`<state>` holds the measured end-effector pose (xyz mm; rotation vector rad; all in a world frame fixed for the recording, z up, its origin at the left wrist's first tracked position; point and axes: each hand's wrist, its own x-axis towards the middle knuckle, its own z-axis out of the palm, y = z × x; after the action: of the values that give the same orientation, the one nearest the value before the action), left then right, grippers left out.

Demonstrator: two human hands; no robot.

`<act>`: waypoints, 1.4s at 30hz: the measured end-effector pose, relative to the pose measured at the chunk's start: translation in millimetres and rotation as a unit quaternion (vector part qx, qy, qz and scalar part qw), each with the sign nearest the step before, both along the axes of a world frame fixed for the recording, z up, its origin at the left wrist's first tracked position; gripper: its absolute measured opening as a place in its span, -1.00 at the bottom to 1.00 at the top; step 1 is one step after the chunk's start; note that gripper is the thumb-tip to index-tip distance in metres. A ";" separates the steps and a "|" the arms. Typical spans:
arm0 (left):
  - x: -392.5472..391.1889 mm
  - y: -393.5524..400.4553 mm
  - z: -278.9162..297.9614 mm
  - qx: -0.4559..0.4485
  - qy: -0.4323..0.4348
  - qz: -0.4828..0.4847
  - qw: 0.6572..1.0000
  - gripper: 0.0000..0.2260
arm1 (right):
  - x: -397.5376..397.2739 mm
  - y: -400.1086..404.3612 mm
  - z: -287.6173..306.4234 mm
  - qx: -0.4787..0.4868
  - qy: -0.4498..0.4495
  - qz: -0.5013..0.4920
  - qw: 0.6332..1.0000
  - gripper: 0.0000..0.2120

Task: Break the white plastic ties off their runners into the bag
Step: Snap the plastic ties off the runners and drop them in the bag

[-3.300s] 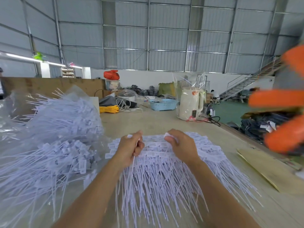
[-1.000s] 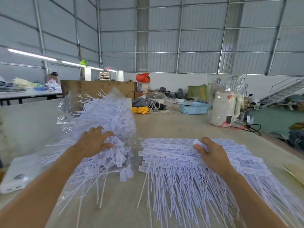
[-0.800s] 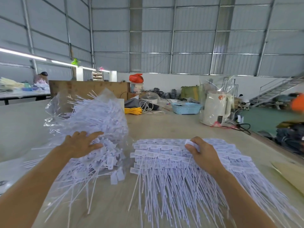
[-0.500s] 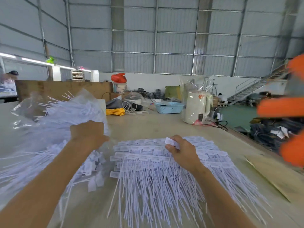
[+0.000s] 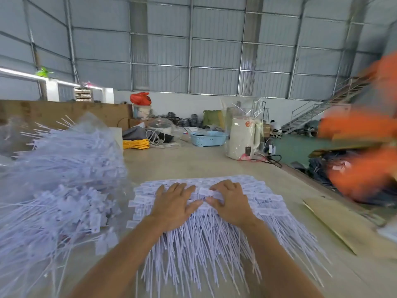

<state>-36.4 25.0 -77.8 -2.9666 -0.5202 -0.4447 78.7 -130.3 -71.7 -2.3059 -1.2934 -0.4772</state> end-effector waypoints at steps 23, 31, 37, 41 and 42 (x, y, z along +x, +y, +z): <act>-3.6 -30.1 6.6 -0.377 -0.392 -0.118 0.831 -0.71 | -14.1 -2.5 7.2 0.024 0.004 -0.022 0.999 -0.49; -6.2 -24.9 4.6 -0.450 -0.390 -0.095 0.798 -0.63 | -7.6 -9.8 1.3 0.031 0.008 -0.032 0.999 -0.71; -6.8 -28.2 11.1 -0.580 -0.395 -0.115 0.704 -0.90 | -19.7 -3.6 15.5 0.042 -0.015 -0.013 0.999 -0.70; -6.3 -25.6 10.5 -0.578 -0.397 -0.124 0.702 -0.90 | -26.4 1.6 22.9 0.028 0.038 0.011 0.999 -0.70; -6.2 -25.7 10.4 -0.573 -0.394 -0.128 0.707 -0.90 | -27.6 3.5 23.9 0.027 0.037 0.011 0.999 -0.70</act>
<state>-42.6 -0.7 -67.4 -3.8200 -0.5559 -2.2174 51.1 -126.8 -47.8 -2.2409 -1.2539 -0.4120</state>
